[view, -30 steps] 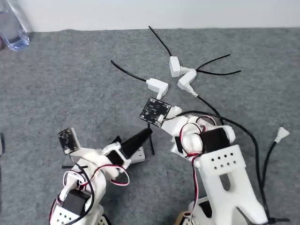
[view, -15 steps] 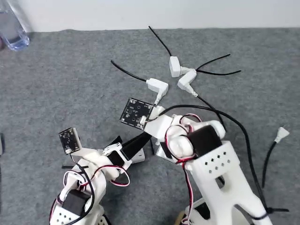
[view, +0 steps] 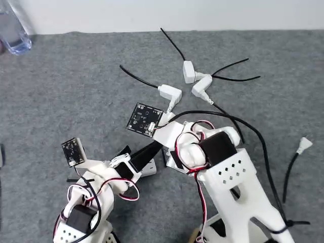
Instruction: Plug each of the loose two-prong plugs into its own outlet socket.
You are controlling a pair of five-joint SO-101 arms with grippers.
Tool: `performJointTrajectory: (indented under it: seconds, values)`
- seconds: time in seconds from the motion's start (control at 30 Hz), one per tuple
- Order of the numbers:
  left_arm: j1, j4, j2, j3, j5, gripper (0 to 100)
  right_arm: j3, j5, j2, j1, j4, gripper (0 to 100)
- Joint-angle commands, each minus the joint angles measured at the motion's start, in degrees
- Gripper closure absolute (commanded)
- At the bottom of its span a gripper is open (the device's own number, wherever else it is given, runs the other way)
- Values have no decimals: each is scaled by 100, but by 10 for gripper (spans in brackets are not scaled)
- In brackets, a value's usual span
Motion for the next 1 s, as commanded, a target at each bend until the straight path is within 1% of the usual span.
performJointTrajectory:
  seconds: [0.0, 0.13, 0.23, 0.37, 0.57, 0.67, 0.83, 0.97]
  values:
    - [35, -9, -62, -22, -62, 516, -308, -18, 84, -136, -40, 991]
    - [26, -9, -62, -22, -62, 516, -273, -18, 338, -75, -180, 991]
    - [18, -9, -62, -22, -62, 516, -290, -18, 541, 127, -382, 991]
    - [18, 0, -62, -22, -62, 516, -273, 167, 725, 435, -470, 991]
    - [18, 0, -62, -22, -62, 516, -237, 369, 743, 813, -426, 991]
    - [18, -9, -62, -22, -62, 516, -26, 369, 743, 752, -470, 991]
    - [18, -9, -62, -22, -62, 516, 35, 255, 734, 163, -479, 991]
    - [18, -9, -62, -22, -62, 516, 44, 97, 796, -40, -646, 991]
